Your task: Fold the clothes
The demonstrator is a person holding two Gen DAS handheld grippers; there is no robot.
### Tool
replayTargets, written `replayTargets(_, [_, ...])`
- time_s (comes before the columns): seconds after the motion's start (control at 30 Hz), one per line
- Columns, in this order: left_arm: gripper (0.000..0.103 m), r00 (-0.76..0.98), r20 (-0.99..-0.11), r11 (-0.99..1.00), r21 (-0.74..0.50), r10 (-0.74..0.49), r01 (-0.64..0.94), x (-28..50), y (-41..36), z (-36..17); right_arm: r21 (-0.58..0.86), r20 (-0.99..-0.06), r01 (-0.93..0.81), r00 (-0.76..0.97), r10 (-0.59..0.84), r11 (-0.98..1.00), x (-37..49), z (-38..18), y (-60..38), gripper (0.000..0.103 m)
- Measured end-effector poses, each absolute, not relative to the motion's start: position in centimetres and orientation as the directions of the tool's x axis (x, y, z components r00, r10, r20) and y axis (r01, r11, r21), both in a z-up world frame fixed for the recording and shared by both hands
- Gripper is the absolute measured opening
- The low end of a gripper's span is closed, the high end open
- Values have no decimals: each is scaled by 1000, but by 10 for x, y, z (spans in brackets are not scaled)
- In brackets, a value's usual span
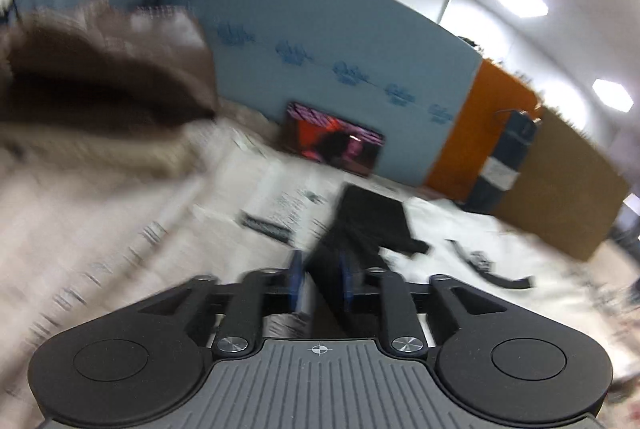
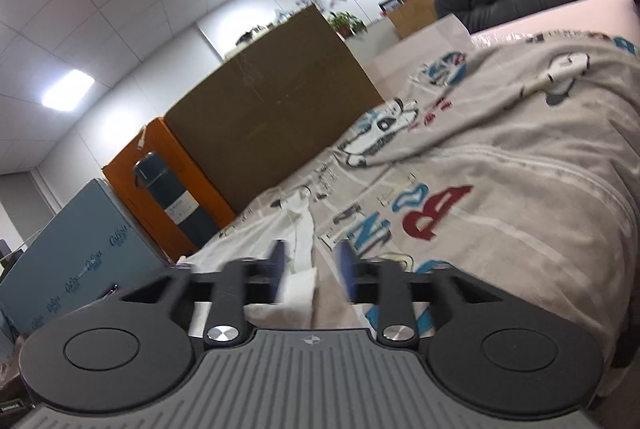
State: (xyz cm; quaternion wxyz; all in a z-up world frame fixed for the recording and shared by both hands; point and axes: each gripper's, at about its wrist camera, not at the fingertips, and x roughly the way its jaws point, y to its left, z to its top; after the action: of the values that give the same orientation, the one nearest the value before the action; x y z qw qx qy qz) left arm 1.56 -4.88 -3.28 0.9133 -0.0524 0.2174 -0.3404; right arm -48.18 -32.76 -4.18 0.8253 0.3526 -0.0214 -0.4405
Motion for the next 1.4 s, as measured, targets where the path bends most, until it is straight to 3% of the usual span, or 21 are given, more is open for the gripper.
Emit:
replayTargets(0.03, [45, 690, -320, 758, -198, -649, 621, 10, -47, -29, 602, -281, 704, 628, -726, 377, -480, -41, -329, 52])
replayTargets(0.1, [74, 682, -236, 716, -98, -692, 692, -5, -45, -21, 604, -291, 688, 660, -692, 402, -476, -41, -333, 52])
replayTargets(0.17, [85, 614, -223, 625, 25, -757, 780, -17, -55, -13, 606, -302, 671, 691, -656, 428, -472, -40, -337, 60])
replayTargets(0.27, [85, 455, -275, 450, 83, -847, 889, -19, -79, 0, 611, -317, 642, 734, -600, 464, -467, -39, -342, 66])
replayTargets(0.43, [84, 269, -354, 289, -4, -896, 957, 17, -135, 11, 608, -363, 641, 749, -554, 469, -459, -41, -363, 66])
replayTargets(0.67, [84, 158, -500, 230, -85, -852, 970, 48, -226, -18, 568, -431, 658, 749, -503, 495, -452, -47, -387, 52])
replayTargets(0.77, [79, 107, -560, 202, -111, -822, 973, 47, -248, -37, 542, -452, 662, 748, -485, 517, -445, -46, -392, 40])
replayTargets(0.83, [65, 112, -570, 180, -63, -814, 982, 39, -249, -43, 531, -456, 649, 761, -462, 544, -441, -46, -392, 34])
replayTargets(0.9, [32, 121, -578, 156, -11, -807, 988, 31, -249, -48, 508, -452, 642, 767, -457, 575, -436, -46, -390, 25])
replayTargets(0.97, [6, 121, -571, 128, 27, -812, 991, 23, -245, -49, 495, -426, 632, 775, -467, 596, -436, -44, -388, 16])
replayTargets(1.1, [4, 173, -457, 139, 108, -872, 984, 6, -215, -28, 475, -331, 613, 789, -517, 631, -440, -31, -380, 10])
replayTargets(1.4, [3, 147, -48, 145, 42, -988, 989, -37, -94, 22, 428, -91, 550, 816, -571, 717, -465, 7, -335, 8])
